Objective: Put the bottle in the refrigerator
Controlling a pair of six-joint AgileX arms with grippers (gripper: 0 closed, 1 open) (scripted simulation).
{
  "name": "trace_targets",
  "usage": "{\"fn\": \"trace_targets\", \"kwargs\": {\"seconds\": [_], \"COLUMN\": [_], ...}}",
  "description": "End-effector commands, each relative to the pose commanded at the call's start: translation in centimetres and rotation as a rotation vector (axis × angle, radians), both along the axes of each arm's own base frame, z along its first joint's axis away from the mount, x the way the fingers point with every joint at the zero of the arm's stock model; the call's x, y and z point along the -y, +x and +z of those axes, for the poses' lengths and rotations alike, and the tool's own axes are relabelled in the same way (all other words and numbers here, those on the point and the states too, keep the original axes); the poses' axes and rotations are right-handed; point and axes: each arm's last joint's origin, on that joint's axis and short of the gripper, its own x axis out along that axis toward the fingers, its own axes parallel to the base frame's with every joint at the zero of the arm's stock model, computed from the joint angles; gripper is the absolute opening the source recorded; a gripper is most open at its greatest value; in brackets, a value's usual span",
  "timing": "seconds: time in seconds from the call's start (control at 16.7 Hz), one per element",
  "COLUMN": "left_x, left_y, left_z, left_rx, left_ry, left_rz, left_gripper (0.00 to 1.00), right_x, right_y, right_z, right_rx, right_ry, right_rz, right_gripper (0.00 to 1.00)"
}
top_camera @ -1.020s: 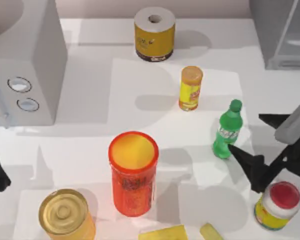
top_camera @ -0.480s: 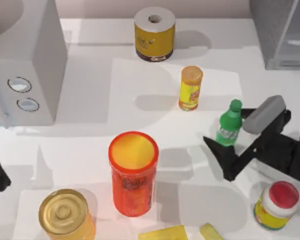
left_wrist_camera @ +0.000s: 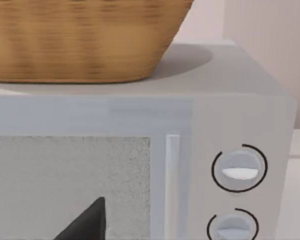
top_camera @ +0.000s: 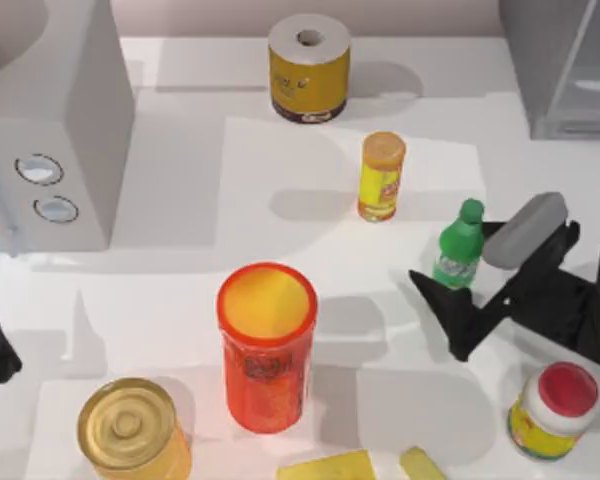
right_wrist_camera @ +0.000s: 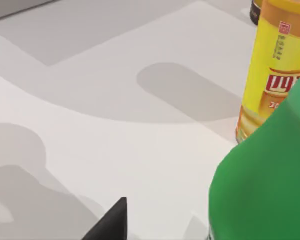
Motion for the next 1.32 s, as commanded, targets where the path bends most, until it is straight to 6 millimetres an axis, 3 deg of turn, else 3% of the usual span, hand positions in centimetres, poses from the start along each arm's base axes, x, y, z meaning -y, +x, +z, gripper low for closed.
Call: {"fn": "trace_targets", "kwargs": {"seconds": [0.54, 1.14, 1.32], "left_x": [0.0, 0.0, 0.0], "left_y": [0.0, 0.0, 0.0], "left_z": [0.0, 0.0, 0.0], "left_rx": [0.000, 0.000, 0.000], "left_ry": [0.000, 0.000, 0.000], "left_rz": [0.000, 0.000, 0.000], "left_gripper": [1.00, 1.00, 1.00], "right_x": [0.0, 0.1, 1.3], "right_y": [0.0, 0.0, 0.7], "right_z": [0.0, 0.0, 1.1], "right_rx": [0.000, -0.001, 0.014], "right_ry": [0.000, 0.001, 0.001], "right_rz": [0.000, -0.002, -0.007], "right_gripper": [0.03, 0.01, 0.01]}}
